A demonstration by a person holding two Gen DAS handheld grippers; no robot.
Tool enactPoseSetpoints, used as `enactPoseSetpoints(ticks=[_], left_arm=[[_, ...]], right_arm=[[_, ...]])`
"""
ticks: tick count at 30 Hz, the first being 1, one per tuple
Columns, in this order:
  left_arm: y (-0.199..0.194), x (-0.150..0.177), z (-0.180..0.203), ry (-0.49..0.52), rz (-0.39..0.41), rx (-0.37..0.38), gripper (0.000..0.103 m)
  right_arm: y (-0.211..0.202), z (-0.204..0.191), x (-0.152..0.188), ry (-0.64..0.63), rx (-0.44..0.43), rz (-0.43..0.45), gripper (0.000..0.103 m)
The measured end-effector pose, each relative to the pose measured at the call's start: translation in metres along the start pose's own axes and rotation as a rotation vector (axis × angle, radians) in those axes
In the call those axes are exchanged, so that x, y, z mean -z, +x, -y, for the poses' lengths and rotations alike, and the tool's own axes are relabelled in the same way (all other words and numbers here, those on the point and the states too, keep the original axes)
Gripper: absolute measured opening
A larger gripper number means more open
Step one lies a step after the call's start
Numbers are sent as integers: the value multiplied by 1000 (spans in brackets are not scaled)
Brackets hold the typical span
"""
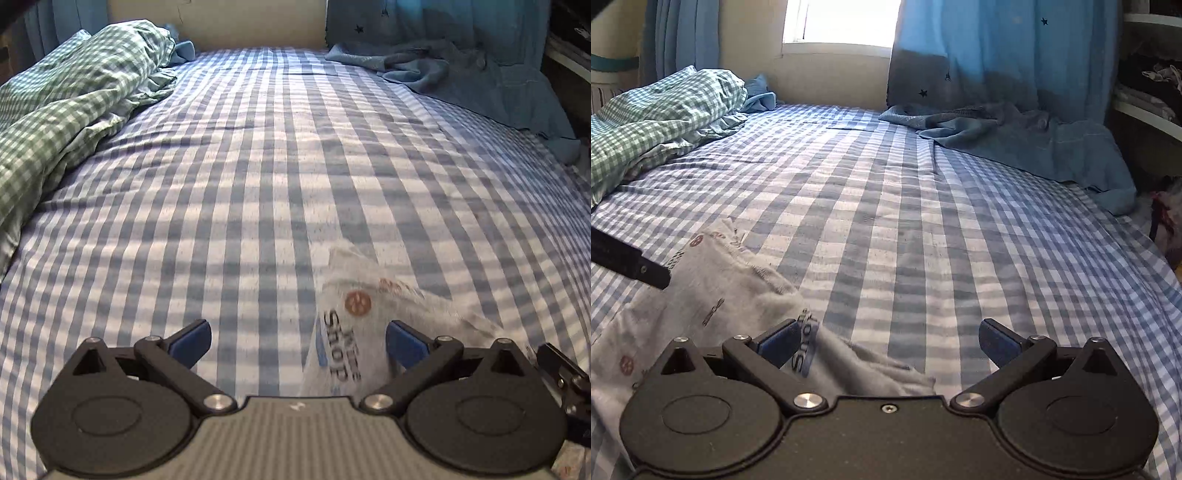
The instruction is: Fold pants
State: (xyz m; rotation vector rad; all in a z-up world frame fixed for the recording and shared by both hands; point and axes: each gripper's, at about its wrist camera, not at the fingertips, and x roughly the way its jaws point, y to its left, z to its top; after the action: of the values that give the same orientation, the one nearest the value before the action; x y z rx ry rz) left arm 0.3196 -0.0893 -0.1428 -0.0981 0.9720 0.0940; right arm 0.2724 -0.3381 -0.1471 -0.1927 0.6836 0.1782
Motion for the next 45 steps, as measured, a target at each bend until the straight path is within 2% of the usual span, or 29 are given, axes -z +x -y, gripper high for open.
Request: enactPoseSetpoints(ticks=[2, 4, 6, 7, 9, 12, 15, 16, 19, 21, 22, 23, 24, 26, 29, 31, 35, 37, 38, 39, 40, 42, 45], left_arm=[[25, -2, 2, -1, -12, -31, 103], [43, 4, 0, 0, -16, -11, 103], [48, 17, -8, -20, 69, 34, 103], [50, 21, -12, -6, 94, 42, 103], [47, 27, -12, 5, 122, 44, 103], [35, 22, -11, -13, 113, 23, 103], [4, 27, -8, -16, 169, -38, 103], [-5, 30, -9, -22, 182, -35, 103], [-24, 53, -7, -11, 154, -16, 103], [-19, 72, -5, 30, 79, -52, 103], [-16, 81, -4, 44, 39, -73, 103], [-16, 88, -8, 29, 35, -68, 103], [-21, 91, -12, -1, 40, -53, 103], [-30, 86, -14, -32, -15, -53, 103], [-48, 81, -16, -36, -14, -64, 103], [-59, 85, -18, -52, 5, -63, 103], [-61, 105, -20, -59, -71, -83, 103], [-53, 115, -21, -63, -143, -98, 103], [-54, 118, -24, -91, -142, -90, 103], [-57, 120, -27, -127, -140, -86, 103], [-58, 120, -29, -149, -159, -86, 103], [-60, 117, -30, -172, -194, -83, 103], [-66, 114, -30, -174, -208, -86, 103]], right_arm=[[16, -3, 1, -33, 40, -2, 102], [32, -7, 11, -104, 96, -27, 102], [44, -7, 31, -190, 172, -39, 102], [45, -1, 39, -193, 173, -11, 102], [45, 12, 44, -179, 187, 10, 102], [39, 17, 40, -186, 236, 24, 102], [12, 10, 34, -232, 291, 123, 102], [3, 7, 35, -248, 293, 140, 102], [-19, -3, 50, -290, 322, 141, 102], [-20, -3, 66, -292, 355, 71, 102], [-18, -1, 73, -280, 340, 27, 102], [-17, 1, 77, -271, 328, 9, 102], [-19, 1, 78, -267, 327, 20, 102], [-24, -3, 68, -282, 327, 24, 102], [-48, -10, 52, -270, 326, 139, 102], [-61, -18, 48, -260, 292, 156, 102], [-77, -45, 66, -298, 207, 112, 102], [-75, -54, 80, -303, 175, 18, 102], [-70, -58, 86, -313, 150, -50, 102], [-68, -62, 92, -321, 134, -76, 102], [-71, -63, 92, -318, 141, -50, 102], [-74, -63, 85, -319, 135, -63, 102], [-89, -56, 74, -279, 129, -11, 102]])
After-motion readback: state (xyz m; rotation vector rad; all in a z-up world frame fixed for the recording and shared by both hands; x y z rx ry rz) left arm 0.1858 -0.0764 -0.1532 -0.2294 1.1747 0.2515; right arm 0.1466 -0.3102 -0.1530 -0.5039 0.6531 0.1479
